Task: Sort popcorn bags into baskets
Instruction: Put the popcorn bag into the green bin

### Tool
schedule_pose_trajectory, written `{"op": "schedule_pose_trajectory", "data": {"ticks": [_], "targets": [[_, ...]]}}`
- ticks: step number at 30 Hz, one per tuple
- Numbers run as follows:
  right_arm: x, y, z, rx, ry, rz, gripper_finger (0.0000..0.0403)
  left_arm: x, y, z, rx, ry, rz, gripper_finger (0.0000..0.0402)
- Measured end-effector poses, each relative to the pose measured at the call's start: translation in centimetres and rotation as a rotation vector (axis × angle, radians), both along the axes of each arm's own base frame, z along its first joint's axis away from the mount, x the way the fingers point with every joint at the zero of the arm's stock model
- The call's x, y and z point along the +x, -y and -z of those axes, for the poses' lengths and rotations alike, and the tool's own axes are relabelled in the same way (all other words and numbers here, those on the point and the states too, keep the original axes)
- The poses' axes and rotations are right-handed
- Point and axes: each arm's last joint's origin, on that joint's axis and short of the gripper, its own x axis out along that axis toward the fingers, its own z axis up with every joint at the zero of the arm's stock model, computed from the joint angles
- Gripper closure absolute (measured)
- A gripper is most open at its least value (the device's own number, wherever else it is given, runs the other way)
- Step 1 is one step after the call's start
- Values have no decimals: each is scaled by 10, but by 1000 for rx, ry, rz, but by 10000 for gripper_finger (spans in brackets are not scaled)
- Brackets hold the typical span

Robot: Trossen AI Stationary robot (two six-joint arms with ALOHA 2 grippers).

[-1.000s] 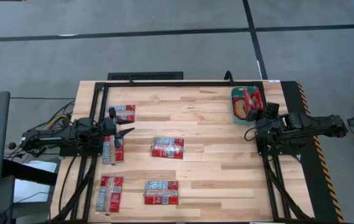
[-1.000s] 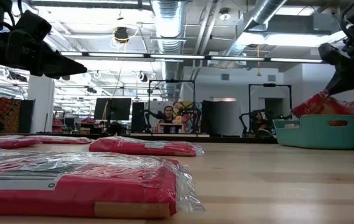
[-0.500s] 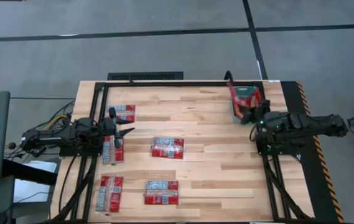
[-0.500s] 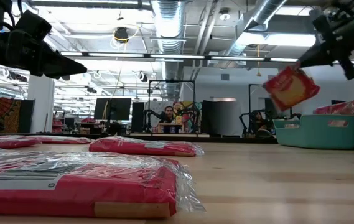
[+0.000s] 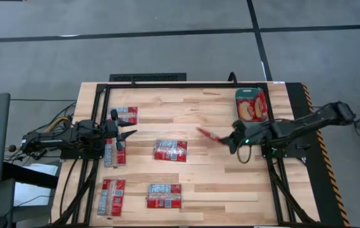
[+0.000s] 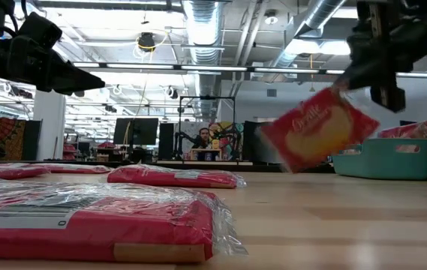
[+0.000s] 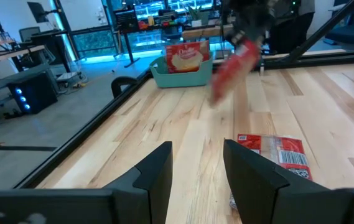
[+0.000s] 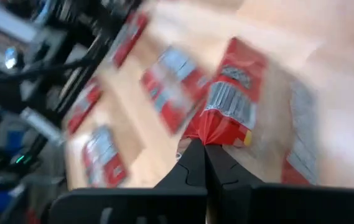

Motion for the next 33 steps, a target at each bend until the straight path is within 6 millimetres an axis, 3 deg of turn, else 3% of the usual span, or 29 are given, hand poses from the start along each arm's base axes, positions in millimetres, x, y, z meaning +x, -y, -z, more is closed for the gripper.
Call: {"op": "schedule_pose_trajectory", "data": {"ticks": [7, 14, 22, 28, 33], "targets": [[26, -9, 11, 71, 16, -111, 401, 0, 0, 0, 0, 0, 0, 266], [20, 11, 25, -13, -141, 43, 387, 0, 0, 0, 0, 0, 0, 266], [18, 0, 28, -34, -169, -56, 323, 0, 0, 0, 0, 0, 0, 266], [14, -16, 30, -165, -201, -134, 292, 0, 0, 0, 0, 0, 0, 266], [13, -27, 13, -401, -279, -208, 263, 0, 0, 0, 0, -1, 0, 266]]}}
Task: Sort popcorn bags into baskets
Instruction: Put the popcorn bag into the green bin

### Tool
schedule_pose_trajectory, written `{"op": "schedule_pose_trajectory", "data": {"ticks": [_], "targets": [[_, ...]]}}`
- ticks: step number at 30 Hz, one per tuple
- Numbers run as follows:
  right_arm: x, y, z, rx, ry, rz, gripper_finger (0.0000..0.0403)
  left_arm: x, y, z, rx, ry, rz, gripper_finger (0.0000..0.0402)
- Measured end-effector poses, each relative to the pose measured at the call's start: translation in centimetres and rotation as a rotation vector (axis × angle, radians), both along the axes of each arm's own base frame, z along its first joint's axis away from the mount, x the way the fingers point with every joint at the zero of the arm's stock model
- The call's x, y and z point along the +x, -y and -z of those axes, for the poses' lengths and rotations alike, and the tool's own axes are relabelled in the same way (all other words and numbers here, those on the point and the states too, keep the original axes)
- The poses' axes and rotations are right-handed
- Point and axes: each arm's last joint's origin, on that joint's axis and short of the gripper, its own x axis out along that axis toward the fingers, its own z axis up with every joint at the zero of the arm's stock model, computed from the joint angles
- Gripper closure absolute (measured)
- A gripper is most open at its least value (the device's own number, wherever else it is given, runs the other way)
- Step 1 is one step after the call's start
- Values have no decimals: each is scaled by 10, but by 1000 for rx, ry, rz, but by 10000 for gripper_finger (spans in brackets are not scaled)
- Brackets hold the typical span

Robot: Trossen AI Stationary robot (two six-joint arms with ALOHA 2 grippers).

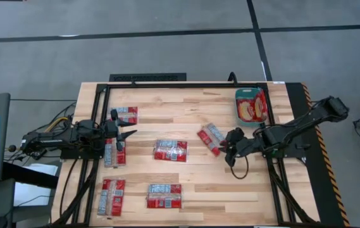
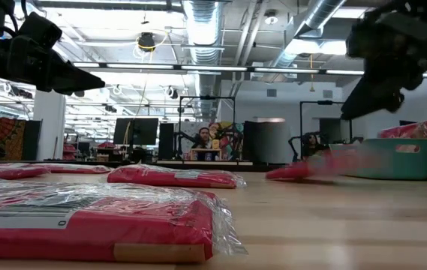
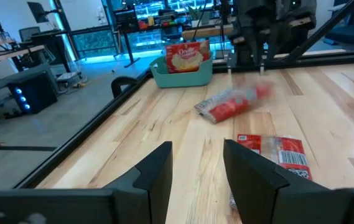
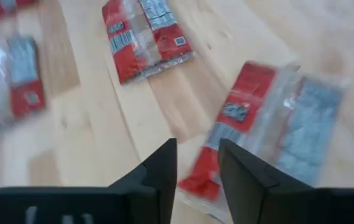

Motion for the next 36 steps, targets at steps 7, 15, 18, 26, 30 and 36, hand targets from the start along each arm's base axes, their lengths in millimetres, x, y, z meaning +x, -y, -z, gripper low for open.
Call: {"op": "schedule_pose_trajectory", "data": {"ticks": [7, 15, 18, 26, 30, 36], "targets": [[0, -23, -19, -274, -99, -222, 210, 0, 0, 0, 0, 0, 0, 266], [11, -61, 32, -520, -320, -451, 175, 0, 0, 0, 0, 0, 0, 266], [19, -67, 45, -577, -390, -485, 175, 0, 0, 0, 0, 1, 0, 266], [44, -64, 65, -711, -538, -482, 175, 0, 0, 0, 0, 0, 0, 266], [51, -52, 72, -703, -600, -475, 175, 0, 0, 0, 0, 0, 0, 266], [59, -38, 80, -632, -656, -471, 204, 0, 0, 0, 0, 0, 0, 266]]}}
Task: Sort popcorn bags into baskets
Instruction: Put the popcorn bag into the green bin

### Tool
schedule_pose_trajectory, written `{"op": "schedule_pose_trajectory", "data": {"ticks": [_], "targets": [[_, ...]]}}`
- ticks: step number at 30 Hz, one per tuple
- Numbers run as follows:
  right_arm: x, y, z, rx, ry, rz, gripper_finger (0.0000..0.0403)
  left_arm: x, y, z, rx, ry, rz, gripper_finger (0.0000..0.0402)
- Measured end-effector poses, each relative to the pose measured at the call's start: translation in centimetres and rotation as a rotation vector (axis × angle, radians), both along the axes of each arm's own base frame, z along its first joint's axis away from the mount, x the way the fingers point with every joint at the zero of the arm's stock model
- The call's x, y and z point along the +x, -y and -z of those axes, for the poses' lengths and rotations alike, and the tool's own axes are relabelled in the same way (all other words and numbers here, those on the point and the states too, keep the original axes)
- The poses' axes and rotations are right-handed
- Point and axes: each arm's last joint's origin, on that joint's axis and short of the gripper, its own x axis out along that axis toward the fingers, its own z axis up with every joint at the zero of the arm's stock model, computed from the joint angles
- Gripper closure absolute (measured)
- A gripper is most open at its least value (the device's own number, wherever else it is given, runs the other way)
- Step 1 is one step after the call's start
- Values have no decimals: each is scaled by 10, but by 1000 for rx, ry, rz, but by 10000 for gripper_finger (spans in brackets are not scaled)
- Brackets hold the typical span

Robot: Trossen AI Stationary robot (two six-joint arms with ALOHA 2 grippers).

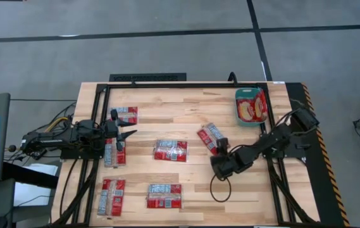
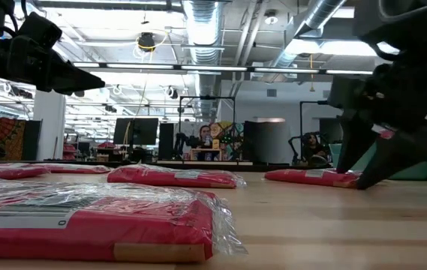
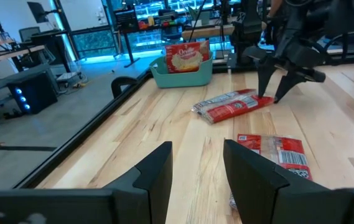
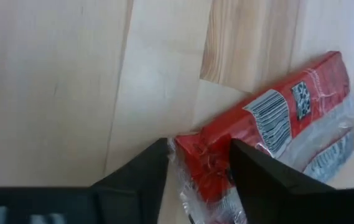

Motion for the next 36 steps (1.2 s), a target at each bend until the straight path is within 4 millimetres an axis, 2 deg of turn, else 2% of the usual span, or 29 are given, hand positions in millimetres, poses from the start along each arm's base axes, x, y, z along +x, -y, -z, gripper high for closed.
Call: {"op": "schedule_pose_trajectory", "data": {"ticks": [2, 6, 8, 11, 15, 20, 26, 29, 33, 36], "targets": [[1, 2, 1, 12, -4, 8, 237, 0, 0, 0, 0, 0, 0, 266], [1, 5, -2, 45, 12, 39, 352, 0, 0, 0, 0, 0, 0, 266], [0, 6, -7, 66, 45, 58, 386, 0, 0, 0, 0, 0, 0, 266], [-1, 9, -24, 159, 135, 132, 391, 0, 0, 0, 0, 0, 0, 266], [-3, 13, -66, 377, 333, 196, 397, 0, 0, 0, 0, 0, 0, 266], [-22, 22, -114, 629, 523, 284, 398, 0, 0, 0, 0, 0, 0, 266], [-49, 18, -145, 799, 644, 342, 400, 0, 0, 0, 0, 0, 0, 266], [-65, 13, -134, 729, 611, 428, 400, 0, 0, 0, 0, 0, 0, 266], [-84, 3, -93, 703, 521, 533, 400, 0, 0, 0, 0, 0, 0, 266], [-89, -10, -66, 733, 489, 538, 400, 0, 0, 0, 0, 0, 0, 266]]}}
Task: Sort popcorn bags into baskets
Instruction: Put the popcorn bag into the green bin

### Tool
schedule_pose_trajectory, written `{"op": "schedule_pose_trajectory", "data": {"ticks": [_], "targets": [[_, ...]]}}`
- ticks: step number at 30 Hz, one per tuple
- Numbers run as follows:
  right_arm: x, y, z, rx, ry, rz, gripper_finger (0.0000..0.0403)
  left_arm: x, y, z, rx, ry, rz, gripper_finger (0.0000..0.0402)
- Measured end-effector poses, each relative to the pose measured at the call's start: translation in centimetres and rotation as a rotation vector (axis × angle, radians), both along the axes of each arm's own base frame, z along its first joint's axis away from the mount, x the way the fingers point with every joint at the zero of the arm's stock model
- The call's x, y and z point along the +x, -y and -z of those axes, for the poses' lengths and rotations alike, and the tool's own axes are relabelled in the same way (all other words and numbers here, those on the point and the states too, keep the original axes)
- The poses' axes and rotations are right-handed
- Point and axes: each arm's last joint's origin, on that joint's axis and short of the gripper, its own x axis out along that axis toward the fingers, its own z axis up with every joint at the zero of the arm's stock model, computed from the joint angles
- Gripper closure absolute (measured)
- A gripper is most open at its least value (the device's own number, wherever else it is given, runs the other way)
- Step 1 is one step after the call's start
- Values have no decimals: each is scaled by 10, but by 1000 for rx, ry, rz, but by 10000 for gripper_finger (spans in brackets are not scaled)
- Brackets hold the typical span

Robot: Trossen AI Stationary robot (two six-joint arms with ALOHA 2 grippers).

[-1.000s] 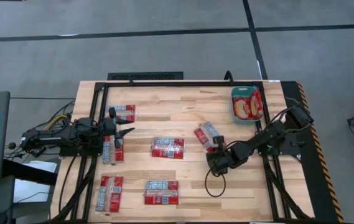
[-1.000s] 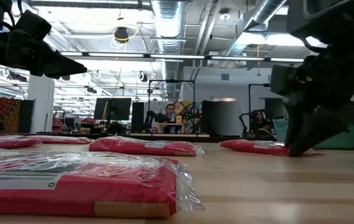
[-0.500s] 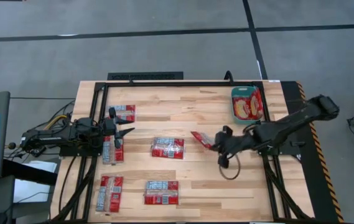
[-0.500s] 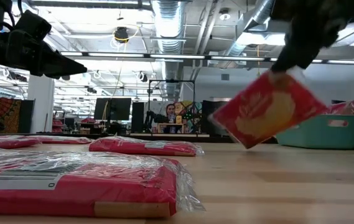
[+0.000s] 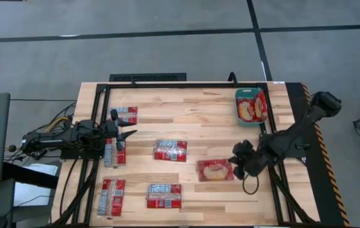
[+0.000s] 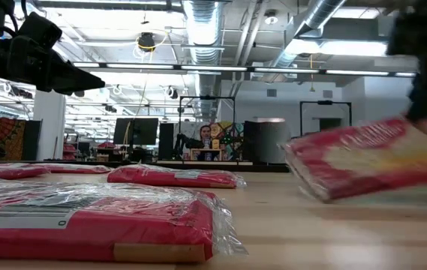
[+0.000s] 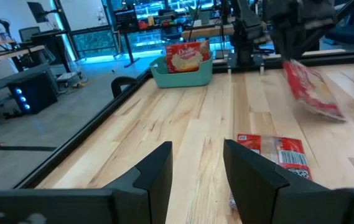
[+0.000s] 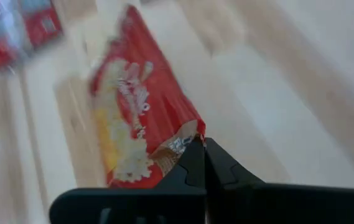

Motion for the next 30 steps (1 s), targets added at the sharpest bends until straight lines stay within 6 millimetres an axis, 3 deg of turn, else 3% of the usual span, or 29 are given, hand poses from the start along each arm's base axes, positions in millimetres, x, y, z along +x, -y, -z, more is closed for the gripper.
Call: {"op": "schedule_pose_trajectory", "data": {"ticks": [6, 11, 14, 23, 26, 30], "targets": [[-3, -13, 30, -21, -95, 20, 399, 0, 0, 0, 0, 0, 0, 266], [2, -18, 36, 7, -106, 6, 378, 0, 0, 0, 0, 0, 0, 266], [2, -20, 32, 8, -124, -34, 344, 0, 0, 0, 0, 0, 0, 266], [12, -9, -11, -67, -6, -118, 207, 0, 0, 0, 0, 0, 0, 266], [28, -6, -3, -34, -43, -189, 174, 0, 0, 0, 0, 0, 0, 266], [48, -8, 10, -34, -33, -274, 159, 0, 0, 0, 0, 0, 0, 266]]}}
